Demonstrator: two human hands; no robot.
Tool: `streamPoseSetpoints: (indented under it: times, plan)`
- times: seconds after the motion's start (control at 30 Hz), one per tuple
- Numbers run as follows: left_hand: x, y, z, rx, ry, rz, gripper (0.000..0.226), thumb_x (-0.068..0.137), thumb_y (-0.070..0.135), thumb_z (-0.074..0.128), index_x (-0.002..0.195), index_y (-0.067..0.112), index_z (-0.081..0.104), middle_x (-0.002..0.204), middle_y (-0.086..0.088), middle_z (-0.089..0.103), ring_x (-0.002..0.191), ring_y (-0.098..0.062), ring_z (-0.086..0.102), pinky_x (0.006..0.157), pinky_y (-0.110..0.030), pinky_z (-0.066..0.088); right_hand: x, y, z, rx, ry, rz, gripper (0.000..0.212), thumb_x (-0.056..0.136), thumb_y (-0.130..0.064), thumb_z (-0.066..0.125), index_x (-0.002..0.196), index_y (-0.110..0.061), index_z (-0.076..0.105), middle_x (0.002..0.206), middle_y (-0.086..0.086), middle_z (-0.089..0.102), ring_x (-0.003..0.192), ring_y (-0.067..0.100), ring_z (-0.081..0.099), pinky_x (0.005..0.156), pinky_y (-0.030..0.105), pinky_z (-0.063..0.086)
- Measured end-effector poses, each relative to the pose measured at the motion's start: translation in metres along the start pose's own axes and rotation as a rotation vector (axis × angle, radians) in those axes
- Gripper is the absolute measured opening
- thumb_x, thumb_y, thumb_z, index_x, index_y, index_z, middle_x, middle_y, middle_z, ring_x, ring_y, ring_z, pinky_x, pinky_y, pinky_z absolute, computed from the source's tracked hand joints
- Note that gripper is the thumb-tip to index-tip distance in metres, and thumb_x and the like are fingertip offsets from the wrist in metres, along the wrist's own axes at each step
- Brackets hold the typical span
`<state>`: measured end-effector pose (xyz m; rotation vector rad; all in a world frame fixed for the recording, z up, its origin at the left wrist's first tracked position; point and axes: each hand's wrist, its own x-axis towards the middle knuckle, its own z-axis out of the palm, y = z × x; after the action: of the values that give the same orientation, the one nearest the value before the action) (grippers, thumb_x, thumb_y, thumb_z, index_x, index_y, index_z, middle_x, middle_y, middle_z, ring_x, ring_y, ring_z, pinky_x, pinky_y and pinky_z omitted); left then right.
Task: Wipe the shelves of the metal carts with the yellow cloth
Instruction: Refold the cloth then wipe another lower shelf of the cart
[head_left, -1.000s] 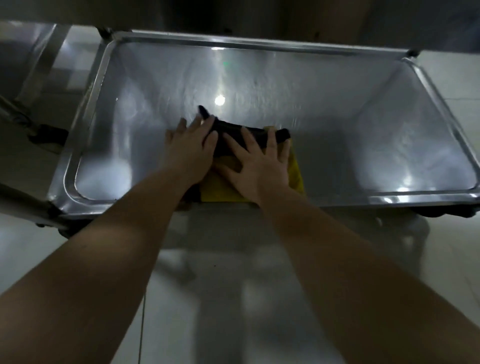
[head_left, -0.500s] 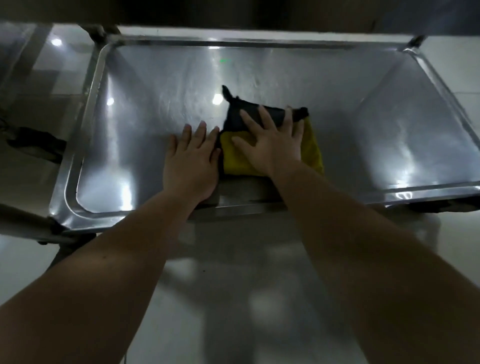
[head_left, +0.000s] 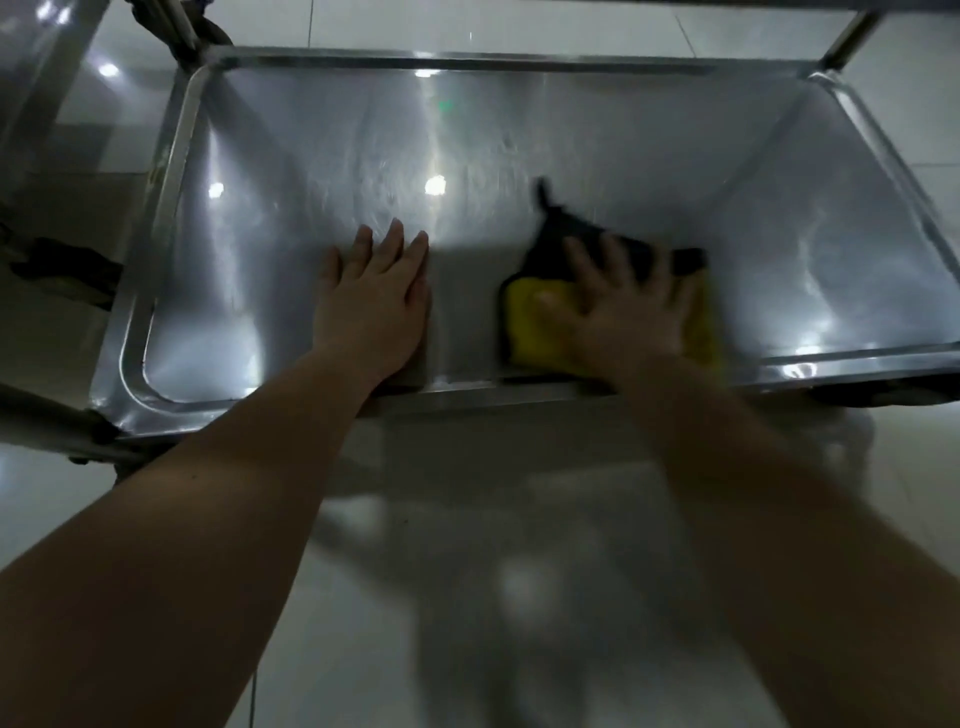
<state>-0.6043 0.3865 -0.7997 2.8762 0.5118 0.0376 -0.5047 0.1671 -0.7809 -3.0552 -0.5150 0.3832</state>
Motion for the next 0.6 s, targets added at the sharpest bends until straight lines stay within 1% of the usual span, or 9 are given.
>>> streamPoseSetpoints:
  times: [0.1,0.13,0.2,0.27,0.37,0.43,0.5,0.53,0.6]
  plan:
    - [-0.005,-0.013,0.001,0.016,0.007,0.001,0.051,0.106,0.038,0.021,0.157,0.031,0.016,0.165,0.002,0.011,0.152,-0.024,0.004,0.122,-0.044,0.002,-0.026,-0.073,0.013,-0.033,-0.002,-0.214,0.074,0.086,-0.082,0.013,0.15,-0.052,-0.01,0.164,-0.008,-0.013,0.146,0.043,-0.019,0.114,0.064,-0.012]
    - [-0.007,-0.018,0.001,0.023,0.002,0.008,0.051,0.106,0.038,0.021,0.157,0.03,0.015,0.165,0.002,0.011,0.152,-0.024,0.004,0.122,-0.045,0.003,-0.03,-0.078,0.013,-0.044,-0.005,-0.247,0.074,0.085,-0.082,0.012,0.149,-0.053,-0.01,0.164,-0.008,-0.012,0.146,0.043,-0.018,0.115,0.063,-0.012]
    - [-0.009,-0.025,-0.002,0.037,0.005,0.022,0.052,0.106,0.038,0.022,0.157,0.03,0.016,0.165,0.001,0.013,0.152,-0.025,0.006,0.122,-0.046,0.006,-0.022,-0.058,0.01,-0.067,0.015,-0.279,0.074,0.084,-0.083,0.013,0.149,-0.055,-0.009,0.164,-0.01,-0.01,0.147,0.04,-0.016,0.116,0.06,-0.012]
    - [-0.01,-0.026,-0.004,0.035,0.002,0.022,0.052,0.106,0.039,0.021,0.157,0.032,0.015,0.165,0.001,0.012,0.152,-0.024,0.006,0.122,-0.045,0.006,-0.009,-0.012,0.005,-0.063,0.032,-0.214,0.076,0.081,-0.087,0.013,0.148,-0.057,-0.007,0.164,-0.013,-0.007,0.149,0.038,-0.013,0.117,0.058,-0.011]
    - [-0.009,-0.02,-0.007,0.015,-0.02,0.012,0.051,0.106,0.039,0.019,0.157,0.032,0.014,0.165,0.003,0.009,0.152,-0.022,0.003,0.122,-0.043,0.003,0.001,0.067,-0.006,-0.019,0.016,0.022,0.081,0.075,-0.09,0.012,0.148,-0.058,-0.004,0.164,-0.014,-0.003,0.15,0.033,-0.01,0.118,0.057,-0.007]
    - [-0.01,-0.015,-0.007,0.012,-0.016,0.015,0.051,0.106,0.039,0.02,0.157,0.032,0.015,0.165,0.003,0.01,0.152,-0.023,0.004,0.122,-0.044,0.003,-0.002,0.088,-0.012,0.022,-0.019,0.167,0.081,0.078,-0.09,0.013,0.149,-0.056,-0.006,0.165,-0.012,-0.006,0.149,0.036,-0.012,0.118,0.058,-0.005]
    - [-0.012,-0.013,-0.008,0.015,-0.01,0.013,0.051,0.106,0.038,0.022,0.157,0.03,0.017,0.165,0.002,0.012,0.152,-0.024,0.005,0.122,-0.045,0.005,-0.01,0.064,-0.011,0.042,-0.02,0.235,0.078,0.083,-0.085,0.011,0.15,-0.052,-0.01,0.165,-0.008,-0.01,0.147,0.042,-0.014,0.117,0.061,-0.005]
    - [-0.012,-0.014,-0.008,0.012,-0.01,0.013,0.051,0.106,0.037,0.022,0.156,0.03,0.018,0.165,0.002,0.012,0.152,-0.025,0.005,0.122,-0.045,0.005,-0.017,0.039,-0.008,0.039,-0.014,0.22,0.076,0.085,-0.082,0.011,0.151,-0.05,-0.011,0.164,-0.007,-0.012,0.147,0.045,-0.013,0.116,0.063,-0.005]
    - [-0.013,-0.016,-0.011,-0.031,-0.018,0.008,0.05,0.106,0.034,0.023,0.156,0.029,0.021,0.165,0.001,0.014,0.152,-0.024,0.005,0.122,-0.045,0.004,-0.038,-0.025,0.002,0.035,-0.024,0.102,0.075,0.089,-0.079,0.013,0.151,-0.047,-0.013,0.164,-0.005,-0.014,0.146,0.047,-0.014,0.115,0.064,-0.006]
